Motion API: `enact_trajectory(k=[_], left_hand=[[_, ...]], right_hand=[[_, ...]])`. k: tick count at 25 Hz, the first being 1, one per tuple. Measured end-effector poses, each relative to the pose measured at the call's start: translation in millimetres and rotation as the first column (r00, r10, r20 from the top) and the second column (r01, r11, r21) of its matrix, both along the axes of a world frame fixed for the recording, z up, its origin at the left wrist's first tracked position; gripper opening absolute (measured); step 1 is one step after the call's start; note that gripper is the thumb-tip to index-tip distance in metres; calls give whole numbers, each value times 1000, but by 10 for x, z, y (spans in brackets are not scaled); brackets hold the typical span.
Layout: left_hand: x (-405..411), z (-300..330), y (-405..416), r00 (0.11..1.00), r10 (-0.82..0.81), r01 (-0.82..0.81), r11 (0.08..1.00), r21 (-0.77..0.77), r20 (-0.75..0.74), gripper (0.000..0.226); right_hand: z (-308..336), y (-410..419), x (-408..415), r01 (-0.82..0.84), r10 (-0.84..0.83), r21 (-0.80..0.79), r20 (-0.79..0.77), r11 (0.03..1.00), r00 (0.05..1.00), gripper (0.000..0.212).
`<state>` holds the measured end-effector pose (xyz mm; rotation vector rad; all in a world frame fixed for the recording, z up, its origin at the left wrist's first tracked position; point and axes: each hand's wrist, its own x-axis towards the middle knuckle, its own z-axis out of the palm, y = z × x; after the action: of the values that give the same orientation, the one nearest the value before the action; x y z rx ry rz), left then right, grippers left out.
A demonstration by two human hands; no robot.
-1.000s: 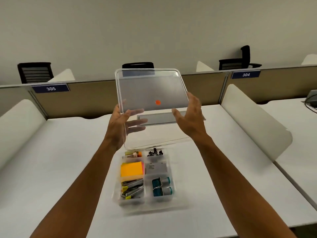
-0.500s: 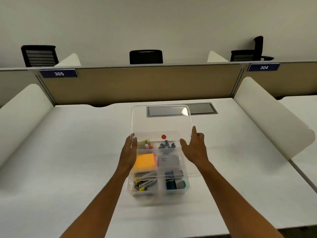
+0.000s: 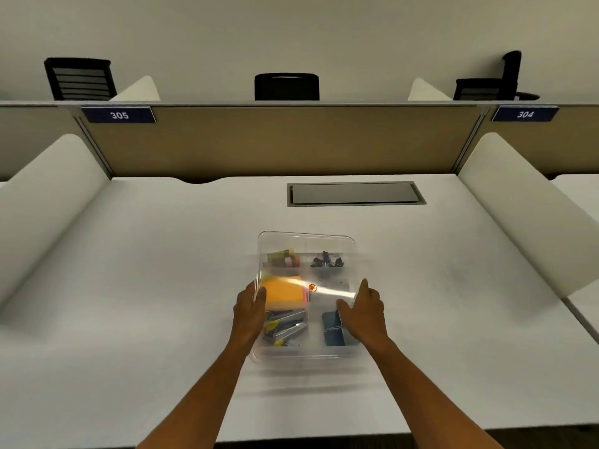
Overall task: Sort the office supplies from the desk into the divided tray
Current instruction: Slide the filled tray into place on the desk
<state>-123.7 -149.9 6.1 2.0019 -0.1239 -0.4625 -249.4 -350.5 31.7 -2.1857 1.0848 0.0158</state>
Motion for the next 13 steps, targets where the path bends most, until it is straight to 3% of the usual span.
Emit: enact_trajectory(k=[5,9,13], left_hand=[[-80,-5,13,999,30,-29,999,37,-13,50],[-244,1,27,998,58,-58,998,-1,-34,52],[-243,4,41,997,70,-71,996,55,16,51]], right_hand=[[-44,4,-22,26,-27,-16,-61,1000,998,81],[-79,-94,-116,-45,45,-4,-72,999,996,83],[-65,-216,-129,-104,105,27,-39,994,994,80]])
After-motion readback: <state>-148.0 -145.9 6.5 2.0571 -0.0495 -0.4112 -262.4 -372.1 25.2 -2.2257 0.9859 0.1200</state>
